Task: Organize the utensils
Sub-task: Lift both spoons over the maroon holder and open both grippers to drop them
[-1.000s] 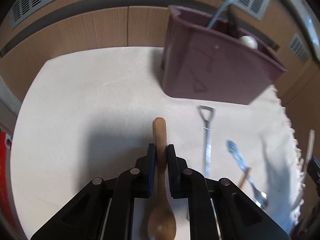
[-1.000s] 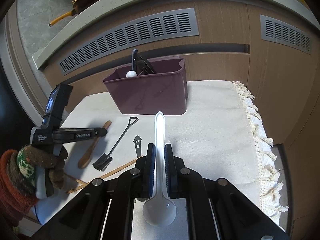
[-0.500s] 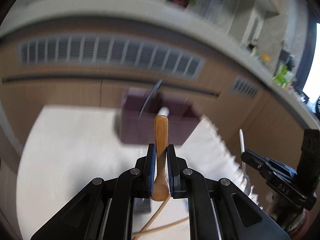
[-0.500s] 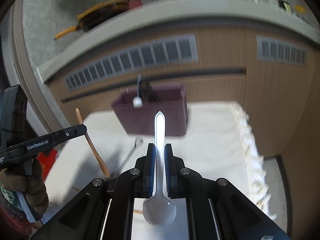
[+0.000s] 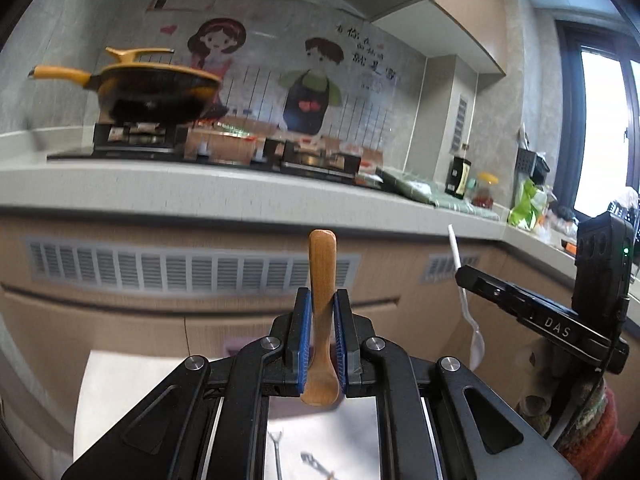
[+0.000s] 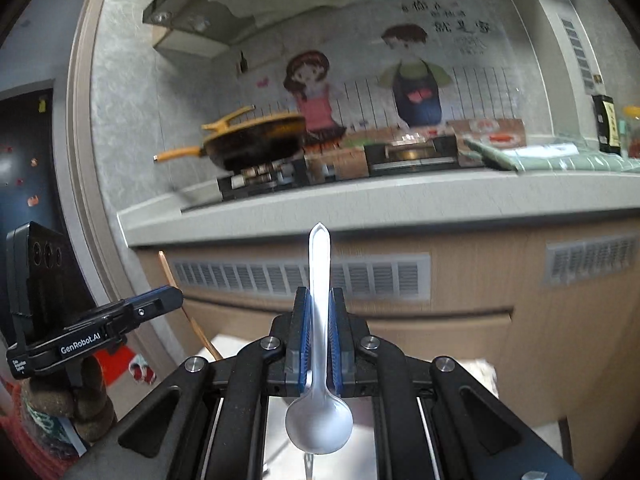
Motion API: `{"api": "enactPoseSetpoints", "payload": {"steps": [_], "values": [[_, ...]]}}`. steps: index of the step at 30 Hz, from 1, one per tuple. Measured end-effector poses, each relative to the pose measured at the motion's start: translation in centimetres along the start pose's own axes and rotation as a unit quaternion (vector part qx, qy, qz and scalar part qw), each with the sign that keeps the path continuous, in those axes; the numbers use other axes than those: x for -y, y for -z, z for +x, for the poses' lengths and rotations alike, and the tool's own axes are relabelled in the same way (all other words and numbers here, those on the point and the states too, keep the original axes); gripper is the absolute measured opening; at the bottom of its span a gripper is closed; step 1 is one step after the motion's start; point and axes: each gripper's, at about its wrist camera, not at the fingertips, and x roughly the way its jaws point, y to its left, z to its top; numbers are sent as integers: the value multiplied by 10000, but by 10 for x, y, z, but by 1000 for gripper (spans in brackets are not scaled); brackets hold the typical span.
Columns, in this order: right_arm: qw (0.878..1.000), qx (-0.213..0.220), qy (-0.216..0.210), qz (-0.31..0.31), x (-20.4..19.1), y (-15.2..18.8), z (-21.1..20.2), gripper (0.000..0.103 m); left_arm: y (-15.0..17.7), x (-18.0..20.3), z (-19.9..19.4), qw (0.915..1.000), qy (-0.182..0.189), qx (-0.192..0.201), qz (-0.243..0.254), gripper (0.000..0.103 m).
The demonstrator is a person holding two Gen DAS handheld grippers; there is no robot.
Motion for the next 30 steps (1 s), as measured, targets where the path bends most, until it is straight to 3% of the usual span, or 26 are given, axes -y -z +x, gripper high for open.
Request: {"api": "enactPoseSetpoints", "payload": {"steps": [4, 7, 14, 21, 24, 27, 30], "values": [[9997, 243, 21, -62, 2, -8, 27, 9, -5, -17, 26, 9999, -140, 1, -10, 11], [9997, 250, 32, -46, 9, -4, 57, 9, 5, -39, 58, 9994, -189, -217, -176, 11], [9997, -192, 88, 116, 31, 30, 131, 9, 35, -77, 134, 9960, -150, -712, -525, 11], [9973, -603, 106, 411, 54, 66, 173, 9, 64, -85, 163, 9935, -110, -998, -530, 11], [9945, -909, -40, 526, 58, 79, 182, 12, 73, -83, 168, 9919, -86, -1166, -489, 16], [9927, -1035, 40, 624, 60, 87, 177, 12, 75, -80, 156, 9930, -213, -1064, -459, 39], [9936, -959, 130, 586, 58, 86, 157, 12, 69, -78, 133, 9940, -276, -922, -522, 40]]}}
